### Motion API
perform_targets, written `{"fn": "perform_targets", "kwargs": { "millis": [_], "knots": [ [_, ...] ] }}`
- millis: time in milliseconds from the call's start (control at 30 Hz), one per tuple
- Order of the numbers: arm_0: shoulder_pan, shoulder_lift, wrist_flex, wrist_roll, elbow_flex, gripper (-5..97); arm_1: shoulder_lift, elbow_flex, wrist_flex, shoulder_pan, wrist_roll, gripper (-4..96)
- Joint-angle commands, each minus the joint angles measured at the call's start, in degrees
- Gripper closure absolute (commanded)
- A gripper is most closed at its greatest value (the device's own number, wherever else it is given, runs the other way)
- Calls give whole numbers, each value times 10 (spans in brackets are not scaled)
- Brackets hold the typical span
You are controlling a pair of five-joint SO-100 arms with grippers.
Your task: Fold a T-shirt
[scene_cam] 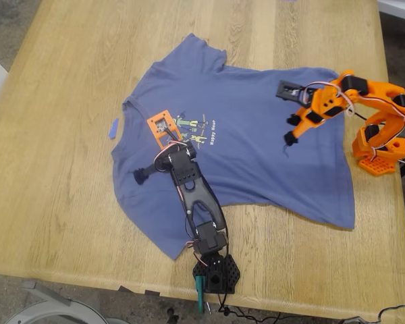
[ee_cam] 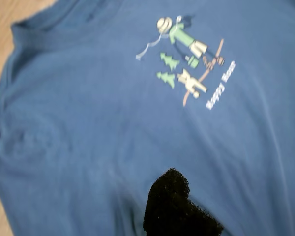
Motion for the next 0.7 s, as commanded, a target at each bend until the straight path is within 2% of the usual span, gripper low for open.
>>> {"fn": "perform_targets", "kwargs": {
  "millis": [0,567,667],
  "knots": [
    [-11,8,-77,24,3,125,-9,-7,-66,-4,8,519],
    [-106,-5,-386,17,221,133,-180,-21,-321,-10,32,571],
    [-120,-24,-439,13,238,139,-209,-24,-373,-9,25,579]
  ]
}}
